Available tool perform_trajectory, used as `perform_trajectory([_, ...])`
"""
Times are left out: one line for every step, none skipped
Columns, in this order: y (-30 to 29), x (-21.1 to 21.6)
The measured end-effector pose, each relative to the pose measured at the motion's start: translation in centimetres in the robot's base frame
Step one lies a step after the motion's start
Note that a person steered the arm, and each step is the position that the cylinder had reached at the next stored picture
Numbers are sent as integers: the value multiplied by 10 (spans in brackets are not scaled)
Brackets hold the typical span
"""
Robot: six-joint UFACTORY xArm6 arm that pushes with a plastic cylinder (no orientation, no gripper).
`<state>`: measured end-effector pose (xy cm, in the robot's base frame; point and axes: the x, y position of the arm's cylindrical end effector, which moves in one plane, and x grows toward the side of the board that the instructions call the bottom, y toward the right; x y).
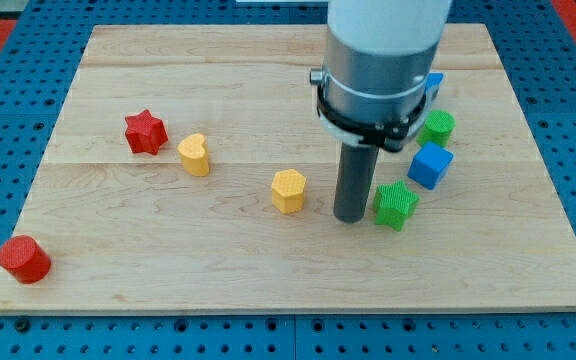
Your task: Slightly move the blue cube to the right
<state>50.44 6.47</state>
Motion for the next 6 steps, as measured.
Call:
perform_trajectory([32,-3])
perform_trajectory([78,-3])
perform_trajectory([45,0])
perform_trajectory([4,-22])
perform_trajectory([27,-47])
perform_trajectory([65,-58])
